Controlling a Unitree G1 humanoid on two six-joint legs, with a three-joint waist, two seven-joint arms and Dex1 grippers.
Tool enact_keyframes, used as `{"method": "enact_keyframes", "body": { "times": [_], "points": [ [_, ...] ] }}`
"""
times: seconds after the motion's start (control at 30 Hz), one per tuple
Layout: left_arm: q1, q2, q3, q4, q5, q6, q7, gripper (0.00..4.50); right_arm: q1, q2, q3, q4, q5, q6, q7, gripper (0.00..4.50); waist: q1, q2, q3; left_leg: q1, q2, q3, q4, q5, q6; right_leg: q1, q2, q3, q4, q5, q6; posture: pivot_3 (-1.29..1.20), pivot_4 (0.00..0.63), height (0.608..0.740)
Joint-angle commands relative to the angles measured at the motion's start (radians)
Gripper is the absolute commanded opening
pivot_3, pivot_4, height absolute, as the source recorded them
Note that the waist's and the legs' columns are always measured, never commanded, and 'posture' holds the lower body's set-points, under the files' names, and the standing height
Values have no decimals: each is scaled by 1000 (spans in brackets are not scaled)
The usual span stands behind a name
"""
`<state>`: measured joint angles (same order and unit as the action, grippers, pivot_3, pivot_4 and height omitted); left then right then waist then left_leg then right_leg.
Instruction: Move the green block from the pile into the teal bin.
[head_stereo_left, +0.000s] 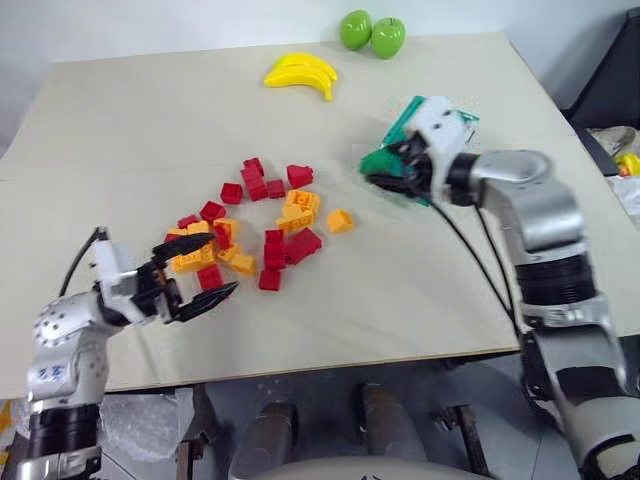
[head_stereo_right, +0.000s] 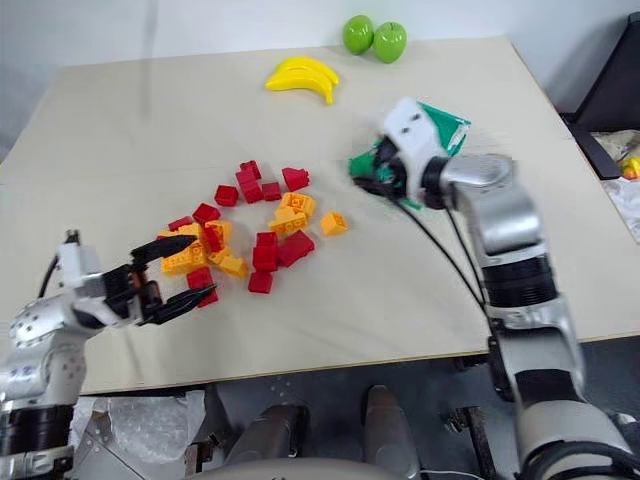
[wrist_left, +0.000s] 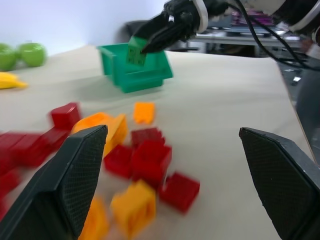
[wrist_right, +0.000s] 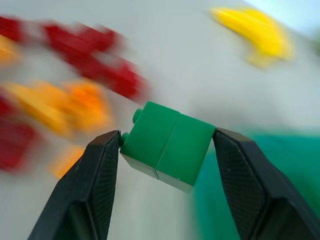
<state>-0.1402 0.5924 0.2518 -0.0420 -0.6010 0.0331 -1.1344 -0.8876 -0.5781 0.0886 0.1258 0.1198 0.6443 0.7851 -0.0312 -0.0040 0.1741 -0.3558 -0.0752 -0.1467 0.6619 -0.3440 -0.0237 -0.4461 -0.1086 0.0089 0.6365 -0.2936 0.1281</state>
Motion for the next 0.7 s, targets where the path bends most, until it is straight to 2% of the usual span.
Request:
{"method": "enact_keyframes", "body": {
  "times": [0.03, 0.37, 0.47, 0.57, 0.7],
  "points": [
    [-73, 1, -65, -24, 44, 32, 29, 4500, -44, -39, -54, 63, -42, -58, -72, 2512, -4, 0, 0, 0, 0, 1, 0, 0, 0, 0, 0, 0, 0, 0, 0, 0, 150, 740],
    [-377, -51, -207, 124, 228, 99, 196, 4500, -144, 30, -70, 384, -96, -280, -199, 2512, 1, 0, 0, 0, -1, 5, 2, 0, 0, 0, 5, 2, 0, 1, 2, 0, 150, 740],
    [-409, -59, -216, 146, 249, 142, 237, 4500, -183, 43, -77, 453, -113, -328, -244, 3530, 0, 0, 0, 0, -1, 5, 1, 0, 1, -1, 5, 3, 1, 2, 3, 0, 150, 740],
    [-415, -58, -215, 122, 248, 217, 270, 4500, -182, 35, -75, 436, -107, -344, -218, 4470, -2, 0, 0, 0, 0, 5, 0, 0, 1, -1, 7, 3, 0, 2, 3, 0, 150, 740],
    [-390, -56, -152, 79, 151, 312, 263, 4500, -131, 4, -87, 309, -60, -314, -130, 4470, 1, 0, 0, -2, 0, 5, 0, 0, 1, -1, 7, 3, 0, 2, 3, 0, 150, 740]
  ]
}}
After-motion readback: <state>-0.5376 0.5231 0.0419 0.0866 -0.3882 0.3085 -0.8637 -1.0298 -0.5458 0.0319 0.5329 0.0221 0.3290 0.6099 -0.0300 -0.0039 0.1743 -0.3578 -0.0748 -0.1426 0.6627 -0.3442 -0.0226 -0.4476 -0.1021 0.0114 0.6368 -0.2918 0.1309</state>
